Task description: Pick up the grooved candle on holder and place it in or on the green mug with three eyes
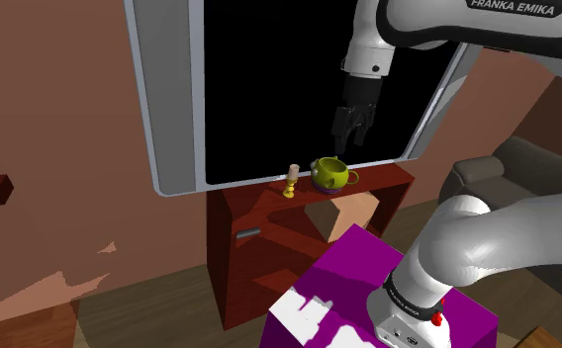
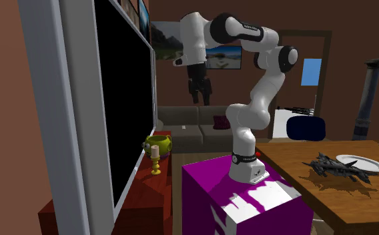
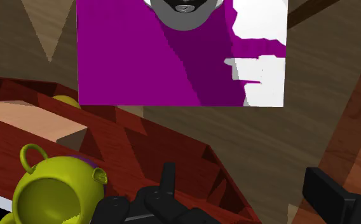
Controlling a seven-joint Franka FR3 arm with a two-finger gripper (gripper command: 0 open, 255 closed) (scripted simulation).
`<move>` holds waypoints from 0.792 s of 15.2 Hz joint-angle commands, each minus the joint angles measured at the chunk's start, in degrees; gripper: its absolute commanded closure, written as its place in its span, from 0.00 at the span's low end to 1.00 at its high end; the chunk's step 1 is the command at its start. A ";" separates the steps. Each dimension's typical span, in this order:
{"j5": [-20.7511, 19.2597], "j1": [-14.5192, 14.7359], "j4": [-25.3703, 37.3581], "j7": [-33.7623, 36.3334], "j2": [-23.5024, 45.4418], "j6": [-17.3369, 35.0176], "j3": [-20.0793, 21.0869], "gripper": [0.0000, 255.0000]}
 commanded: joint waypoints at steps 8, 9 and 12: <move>-1.94 -1.67 -5.75 -0.80 7.30 16.02 -0.67 0.00; -2.21 -1.92 -6.23 -0.86 8.69 18.32 -0.78 0.00; -3.01 -2.69 -7.17 -1.00 13.30 25.17 -1.13 0.00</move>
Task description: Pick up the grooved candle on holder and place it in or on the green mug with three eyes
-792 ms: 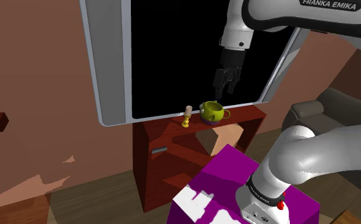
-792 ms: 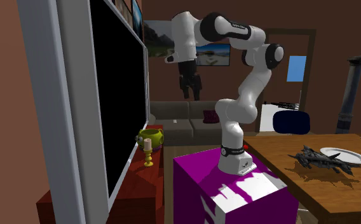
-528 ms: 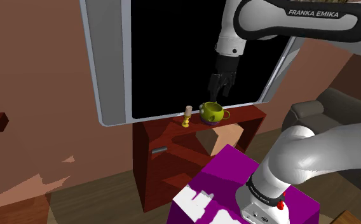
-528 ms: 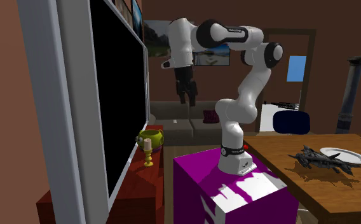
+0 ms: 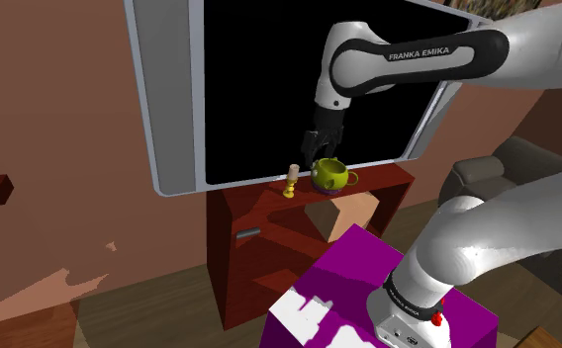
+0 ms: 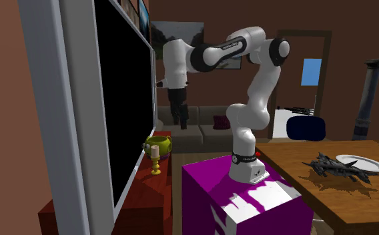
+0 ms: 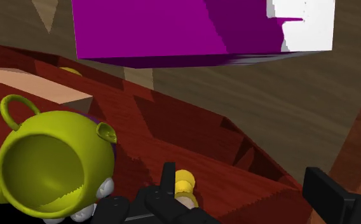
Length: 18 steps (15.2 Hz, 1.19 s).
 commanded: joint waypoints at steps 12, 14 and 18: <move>-2.62 -2.41 -0.29 0.07 18.46 23.02 -1.31 0.00; -2.66 -2.44 -1.04 0.09 19.43 24.73 -1.32 0.00; -2.72 -2.47 -1.92 0.12 20.76 26.96 -1.34 0.00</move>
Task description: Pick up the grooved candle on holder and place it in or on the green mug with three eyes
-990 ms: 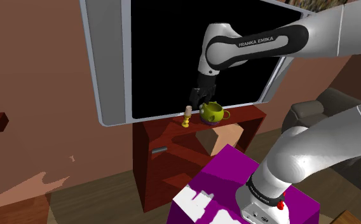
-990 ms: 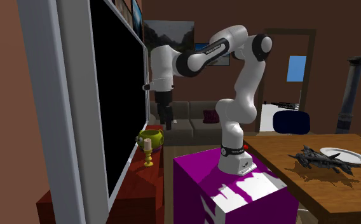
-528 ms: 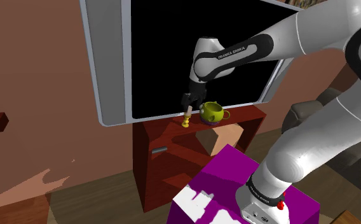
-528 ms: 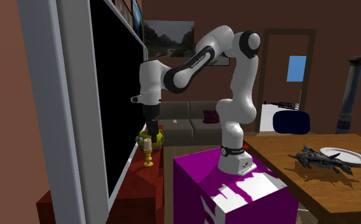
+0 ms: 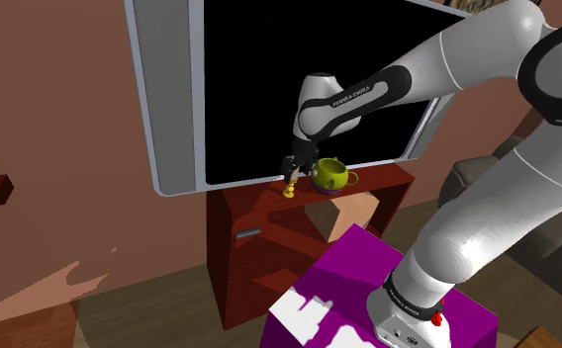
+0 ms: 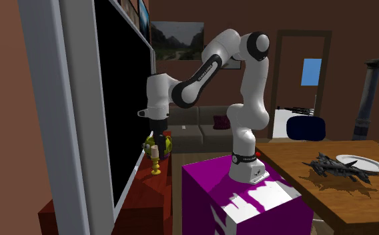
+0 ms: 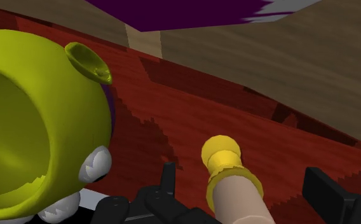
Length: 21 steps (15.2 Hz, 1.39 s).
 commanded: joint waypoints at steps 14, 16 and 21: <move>0.00 0.02 -0.06 0.05 0.17 0.26 0.03 1.00; 0.00 0.00 -0.05 0.03 0.22 0.31 0.02 1.00; 0.09 0.03 1.76 -0.09 -2.26 -3.99 0.02 1.00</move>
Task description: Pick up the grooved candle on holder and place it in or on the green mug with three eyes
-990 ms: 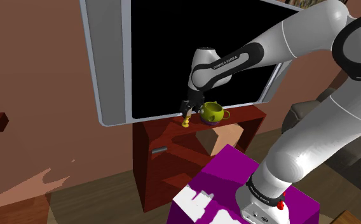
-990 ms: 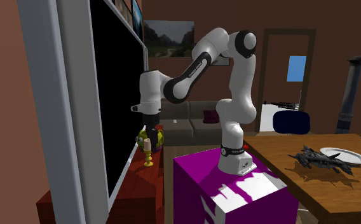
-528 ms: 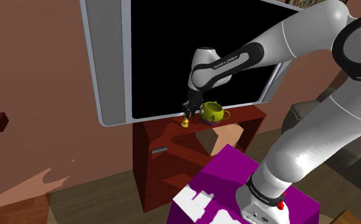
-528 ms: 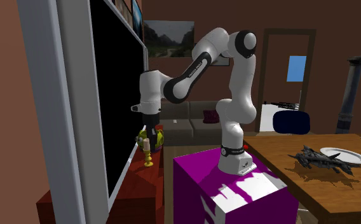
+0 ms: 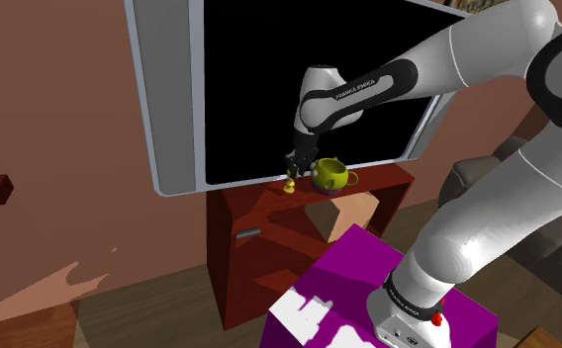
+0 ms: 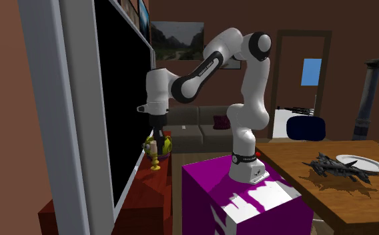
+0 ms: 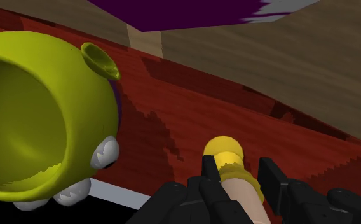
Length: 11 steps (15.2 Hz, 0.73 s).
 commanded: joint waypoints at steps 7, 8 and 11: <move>0.12 0.06 3.33 -0.10 -3.43 -6.79 0.04 1.00; 0.14 0.06 3.81 -0.12 -3.78 -7.62 0.04 1.00; 0.17 0.07 5.34 -0.17 -4.73 -10.10 0.04 1.00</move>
